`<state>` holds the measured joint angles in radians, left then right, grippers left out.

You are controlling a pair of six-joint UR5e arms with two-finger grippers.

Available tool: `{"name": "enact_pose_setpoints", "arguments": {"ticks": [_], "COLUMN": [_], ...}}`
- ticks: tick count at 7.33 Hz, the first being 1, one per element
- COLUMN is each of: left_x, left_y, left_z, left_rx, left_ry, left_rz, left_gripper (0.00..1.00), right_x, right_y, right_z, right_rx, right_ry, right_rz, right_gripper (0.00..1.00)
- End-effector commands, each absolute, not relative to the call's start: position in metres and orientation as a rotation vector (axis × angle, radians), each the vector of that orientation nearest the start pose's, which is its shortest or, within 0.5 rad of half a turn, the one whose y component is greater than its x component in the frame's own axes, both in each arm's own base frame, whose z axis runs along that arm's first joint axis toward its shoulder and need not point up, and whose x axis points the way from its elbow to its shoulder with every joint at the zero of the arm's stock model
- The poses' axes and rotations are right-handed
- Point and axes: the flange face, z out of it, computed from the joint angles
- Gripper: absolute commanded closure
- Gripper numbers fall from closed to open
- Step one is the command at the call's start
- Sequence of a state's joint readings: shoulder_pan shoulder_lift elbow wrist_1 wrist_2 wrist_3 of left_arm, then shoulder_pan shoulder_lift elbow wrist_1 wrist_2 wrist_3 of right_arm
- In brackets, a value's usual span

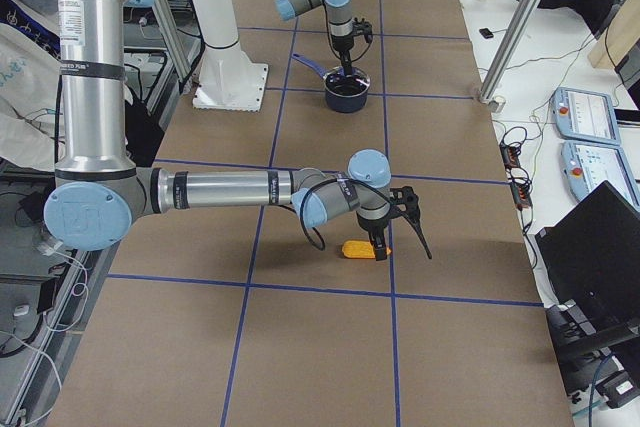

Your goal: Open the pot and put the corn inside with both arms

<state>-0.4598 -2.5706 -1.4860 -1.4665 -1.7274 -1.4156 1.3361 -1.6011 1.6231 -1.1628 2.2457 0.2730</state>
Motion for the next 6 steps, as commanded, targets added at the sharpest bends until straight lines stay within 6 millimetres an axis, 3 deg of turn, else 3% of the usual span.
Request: {"name": "enact_pose_setpoints", "arguments": {"ticks": [1,2,6], "left_x": [0.606,0.604,0.568], "left_y": [-0.43,-0.429,-0.413], "left_z": [0.071,0.068,0.042], "left_rx": [0.107,0.109,0.139], "left_ry": [0.83,0.836,0.896], "left_rz": [-0.219,-0.219,-0.179], "left_gripper": [0.58,0.74,0.89], "right_x": [-0.048,-0.048,-0.048], "right_y": [-0.507,-0.507,-0.507], "right_z": [0.607,0.607,0.607], "right_rx": [0.236,0.235,0.236], "right_ry": [-0.746,-0.745,-0.747], "right_rz": [-0.109,-0.11,-0.11], "right_gripper": [0.0,0.0,0.0]}}
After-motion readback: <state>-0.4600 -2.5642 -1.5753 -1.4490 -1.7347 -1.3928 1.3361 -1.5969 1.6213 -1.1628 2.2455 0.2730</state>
